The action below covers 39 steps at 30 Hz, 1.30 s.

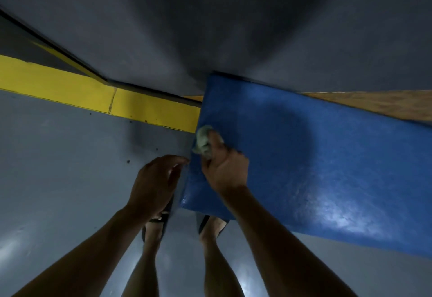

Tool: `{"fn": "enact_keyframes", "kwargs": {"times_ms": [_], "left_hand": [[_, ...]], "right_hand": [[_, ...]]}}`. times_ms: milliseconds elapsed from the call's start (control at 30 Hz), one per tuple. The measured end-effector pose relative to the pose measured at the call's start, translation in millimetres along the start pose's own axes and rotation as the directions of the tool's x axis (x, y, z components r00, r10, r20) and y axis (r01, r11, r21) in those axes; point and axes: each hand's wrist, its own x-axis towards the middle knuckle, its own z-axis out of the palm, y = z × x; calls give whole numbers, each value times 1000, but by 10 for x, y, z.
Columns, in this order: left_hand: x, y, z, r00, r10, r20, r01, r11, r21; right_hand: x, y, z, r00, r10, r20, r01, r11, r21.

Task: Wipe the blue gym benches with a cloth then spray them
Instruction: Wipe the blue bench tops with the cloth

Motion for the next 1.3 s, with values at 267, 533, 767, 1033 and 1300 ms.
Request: {"fn": "enact_keyframes", "kwargs": {"times_ms": [267, 533, 767, 1033, 1300], "left_hand": [[-37, -275, -230, 1000, 25, 16, -26, 998, 51], [73, -502, -450, 991, 70, 117, -76, 996, 47], [31, -660, -596, 960, 155, 235, -169, 985, 42], [37, -720, -661, 929, 187, 321, -231, 967, 105], [99, -607, -592, 899, 223, 376, -263, 963, 59]], "right_hand": [[186, -103, -174, 784, -333, 523, 459, 880, -127], [442, -273, -30, 960, -82, 268, 141, 968, -207], [-749, -505, 114, 697, -290, 656, 342, 938, 51], [140, -180, -51, 989, -135, 62, 148, 933, -328], [-482, 41, 95, 931, -232, 283, 302, 923, -239]]}}
